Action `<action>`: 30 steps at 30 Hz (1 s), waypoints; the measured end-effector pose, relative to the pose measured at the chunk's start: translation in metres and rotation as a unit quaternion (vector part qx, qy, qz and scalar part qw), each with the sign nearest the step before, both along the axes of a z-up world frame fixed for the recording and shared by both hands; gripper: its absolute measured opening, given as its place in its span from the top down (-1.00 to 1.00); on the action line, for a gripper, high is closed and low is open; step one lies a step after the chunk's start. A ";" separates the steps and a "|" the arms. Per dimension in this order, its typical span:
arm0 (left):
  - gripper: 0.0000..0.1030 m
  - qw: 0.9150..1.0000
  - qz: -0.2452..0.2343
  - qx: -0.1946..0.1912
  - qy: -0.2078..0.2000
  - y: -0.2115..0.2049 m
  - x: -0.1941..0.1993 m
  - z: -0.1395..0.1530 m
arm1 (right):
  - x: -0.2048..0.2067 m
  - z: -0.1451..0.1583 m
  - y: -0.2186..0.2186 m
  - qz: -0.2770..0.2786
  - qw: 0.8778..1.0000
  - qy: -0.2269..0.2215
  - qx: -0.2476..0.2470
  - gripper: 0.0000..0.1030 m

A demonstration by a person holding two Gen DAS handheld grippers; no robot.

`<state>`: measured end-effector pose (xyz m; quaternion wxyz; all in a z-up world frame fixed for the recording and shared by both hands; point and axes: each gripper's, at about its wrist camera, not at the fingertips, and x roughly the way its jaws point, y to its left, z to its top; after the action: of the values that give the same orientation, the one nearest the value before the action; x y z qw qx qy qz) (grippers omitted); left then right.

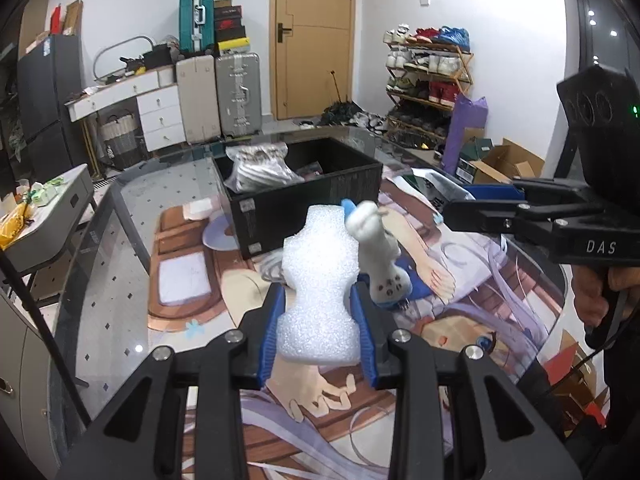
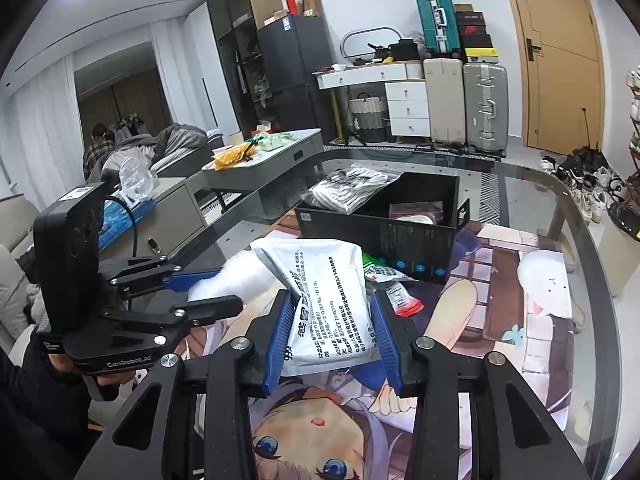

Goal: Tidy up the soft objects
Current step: 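Carry foam and packet above the black box with both tools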

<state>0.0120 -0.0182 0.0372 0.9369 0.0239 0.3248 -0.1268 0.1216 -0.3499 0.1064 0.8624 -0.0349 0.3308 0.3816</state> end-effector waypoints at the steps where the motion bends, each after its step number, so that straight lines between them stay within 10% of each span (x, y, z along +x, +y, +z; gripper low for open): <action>1: 0.37 1.000 0.003 -0.002 -0.003 0.001 0.001 0.002 | 0.000 0.001 -0.001 -0.003 1.000 -0.001 0.001 0.22; 30: 0.37 0.996 0.059 -0.038 -0.058 0.016 0.052 0.042 | 0.034 0.011 -0.004 -0.071 0.997 -0.015 -0.001 0.22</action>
<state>0.0641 -0.0024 0.0792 0.9601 -0.0238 0.2661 -0.0823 0.1551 -0.3534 0.1172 0.8920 -0.0178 0.3199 0.3189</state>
